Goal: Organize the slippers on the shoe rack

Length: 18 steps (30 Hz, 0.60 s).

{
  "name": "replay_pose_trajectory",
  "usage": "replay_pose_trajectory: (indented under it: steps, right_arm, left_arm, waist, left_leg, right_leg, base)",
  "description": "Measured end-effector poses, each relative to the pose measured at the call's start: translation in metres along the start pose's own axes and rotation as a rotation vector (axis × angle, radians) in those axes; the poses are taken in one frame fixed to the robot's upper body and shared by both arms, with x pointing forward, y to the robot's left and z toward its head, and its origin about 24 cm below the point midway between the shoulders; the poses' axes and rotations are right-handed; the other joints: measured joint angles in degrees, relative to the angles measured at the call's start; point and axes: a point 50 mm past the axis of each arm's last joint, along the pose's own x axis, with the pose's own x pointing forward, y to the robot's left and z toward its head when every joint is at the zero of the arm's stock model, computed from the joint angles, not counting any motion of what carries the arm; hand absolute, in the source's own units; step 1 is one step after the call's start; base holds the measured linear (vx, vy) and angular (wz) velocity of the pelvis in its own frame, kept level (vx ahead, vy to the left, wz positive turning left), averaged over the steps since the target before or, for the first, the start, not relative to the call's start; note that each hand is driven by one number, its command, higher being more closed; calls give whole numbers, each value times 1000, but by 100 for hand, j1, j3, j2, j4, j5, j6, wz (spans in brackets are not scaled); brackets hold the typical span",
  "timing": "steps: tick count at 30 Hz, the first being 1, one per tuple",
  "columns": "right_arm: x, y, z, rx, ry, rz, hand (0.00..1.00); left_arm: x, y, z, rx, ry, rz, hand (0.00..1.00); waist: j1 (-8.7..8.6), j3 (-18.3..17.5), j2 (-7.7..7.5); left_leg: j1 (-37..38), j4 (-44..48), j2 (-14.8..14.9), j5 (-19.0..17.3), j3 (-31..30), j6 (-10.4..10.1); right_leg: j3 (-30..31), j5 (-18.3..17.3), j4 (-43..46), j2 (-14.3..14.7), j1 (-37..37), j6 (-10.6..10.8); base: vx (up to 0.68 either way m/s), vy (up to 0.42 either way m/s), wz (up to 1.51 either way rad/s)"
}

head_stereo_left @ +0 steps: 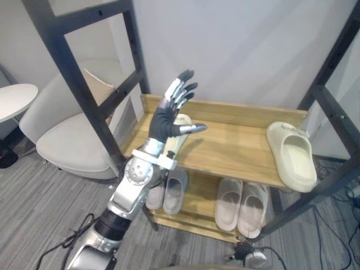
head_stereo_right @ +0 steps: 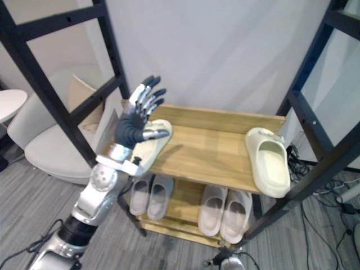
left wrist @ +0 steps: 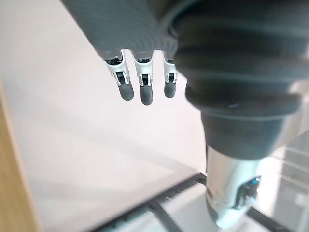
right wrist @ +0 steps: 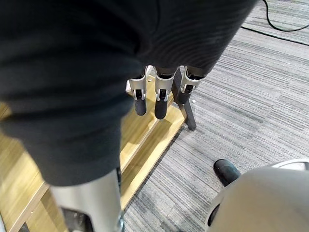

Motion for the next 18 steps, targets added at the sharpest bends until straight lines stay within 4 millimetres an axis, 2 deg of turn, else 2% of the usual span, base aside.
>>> replay_pose_trajectory:
  steps: [4, 7, 11, 18]
  right_arm:
    - [1, -2, 3, 11, -6, -4, 0]
    - [2, -7, 8, 34, -17, -20, 0]
    - [3, -10, 15, 36, -38, -26, 0]
    - [4, -15, 19, 67, -45, -45, 0]
  left_arm:
    - [-4, 31, -12, 164, 85, 43, 0]
    - [-10, 47, -22, 277, 158, 37, 0]
    - [-15, 66, -27, 352, 206, 74, 0]
    - [-20, 88, -29, 432, 259, 130, 0]
  waist:
    - [3, 1, -13]
    - [-8, 13, -31]
    - [-13, 93, -99]
    - [-15, 127, -92]
  left_leg:
    - [-5, -3, 0, -1, 89, -1]
    - [-57, -14, 2, -1, 124, -1]
    - [-101, -17, 16, -3, 150, -6]
    - [-115, -56, 31, -38, 310, -53]
  right_leg:
    - [76, 44, -88, 29, -27, -1]
    - [110, 126, -237, 71, -68, -19]
    - [133, 178, -356, 117, -78, -30]
    - [307, 222, -444, 153, -168, -38]
  base:
    - [8, 1, -10]
    - [7, 0, -8]
    - [15, -5, -3]
    - [24, 8, -13]
